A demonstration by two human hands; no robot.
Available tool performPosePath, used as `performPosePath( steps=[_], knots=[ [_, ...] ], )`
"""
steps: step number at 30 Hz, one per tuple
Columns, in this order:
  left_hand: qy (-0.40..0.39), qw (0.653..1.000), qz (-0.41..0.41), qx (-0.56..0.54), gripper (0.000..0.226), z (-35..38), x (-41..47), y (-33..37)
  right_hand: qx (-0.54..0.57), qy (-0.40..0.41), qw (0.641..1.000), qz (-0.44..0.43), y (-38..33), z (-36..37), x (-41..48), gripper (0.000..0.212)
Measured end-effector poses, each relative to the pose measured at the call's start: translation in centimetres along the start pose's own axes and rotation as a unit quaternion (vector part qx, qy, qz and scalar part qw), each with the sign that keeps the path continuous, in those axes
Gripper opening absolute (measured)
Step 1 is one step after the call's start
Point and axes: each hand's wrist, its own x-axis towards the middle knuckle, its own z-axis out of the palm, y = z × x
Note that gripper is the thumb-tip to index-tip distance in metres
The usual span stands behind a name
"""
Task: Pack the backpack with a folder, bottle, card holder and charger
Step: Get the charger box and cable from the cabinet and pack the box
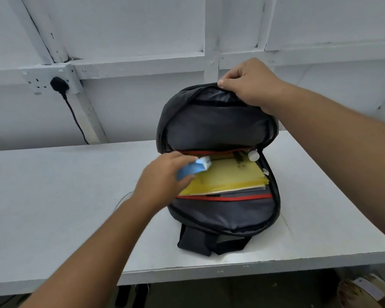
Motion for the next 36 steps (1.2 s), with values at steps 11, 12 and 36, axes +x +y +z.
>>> performPosePath(
  steps=[11,12,36],
  knots=[
    [-0.031,0.980,0.059,0.188,0.045,8.0,3.8,2.2,-0.009,-0.013,0.999,-0.045,0.2,0.6,-2.1,0.021],
    [-0.022,0.981,0.060,0.184,0.045,8.1,3.6,2.2,-0.011,-0.012,0.999,-0.051,0.3,0.7,-2.2,0.021],
    [-0.169,0.970,0.037,0.168,0.047,13.7,7.5,1.0,-0.024,-0.021,0.997,-0.072,1.4,0.8,-3.5,0.017]
  ],
)
